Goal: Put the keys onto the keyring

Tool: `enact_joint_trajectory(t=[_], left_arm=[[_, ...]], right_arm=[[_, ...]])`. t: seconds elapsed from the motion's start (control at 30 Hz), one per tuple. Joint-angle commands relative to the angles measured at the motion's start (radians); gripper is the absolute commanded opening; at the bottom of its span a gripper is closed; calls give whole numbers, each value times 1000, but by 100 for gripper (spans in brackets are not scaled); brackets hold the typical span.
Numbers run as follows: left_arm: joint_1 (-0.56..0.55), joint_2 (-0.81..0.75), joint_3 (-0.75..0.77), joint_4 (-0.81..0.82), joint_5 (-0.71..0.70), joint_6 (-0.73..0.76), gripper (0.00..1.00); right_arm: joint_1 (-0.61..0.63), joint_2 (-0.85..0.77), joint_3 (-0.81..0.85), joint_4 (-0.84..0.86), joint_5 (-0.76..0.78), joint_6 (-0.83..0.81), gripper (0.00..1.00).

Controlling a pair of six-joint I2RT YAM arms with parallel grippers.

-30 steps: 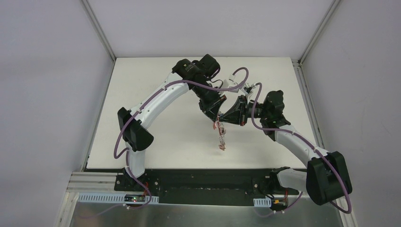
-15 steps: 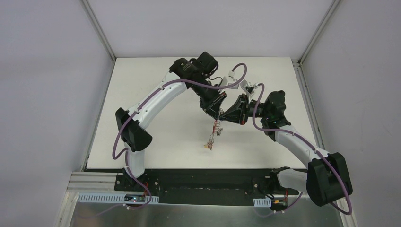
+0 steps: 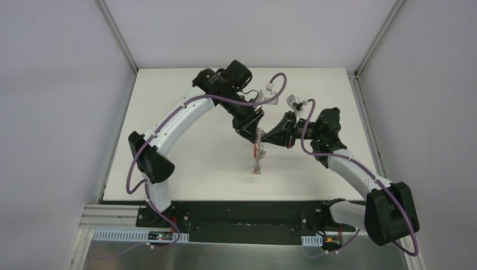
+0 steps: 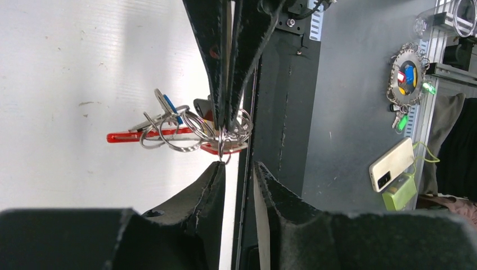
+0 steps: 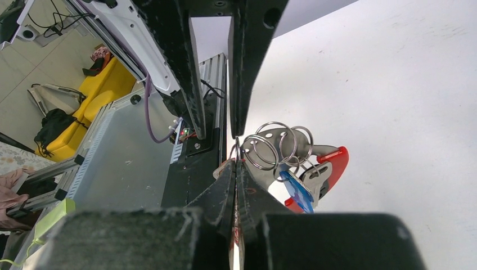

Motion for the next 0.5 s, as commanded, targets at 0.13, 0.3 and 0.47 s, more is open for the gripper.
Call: enact_joint_trajectory(t=[0.13, 0.3, 0.47], left_arm=[[16, -90, -76, 31, 54, 42, 27], [20, -100, -123, 109, 73, 21, 28], [22, -112, -167, 193, 86, 13, 30]], right_arm=[[-10, -30, 24, 81, -8, 23, 0], [-12, -30, 22, 104, -9, 43, 0], [-14, -30, 18, 111, -10, 49, 0]])
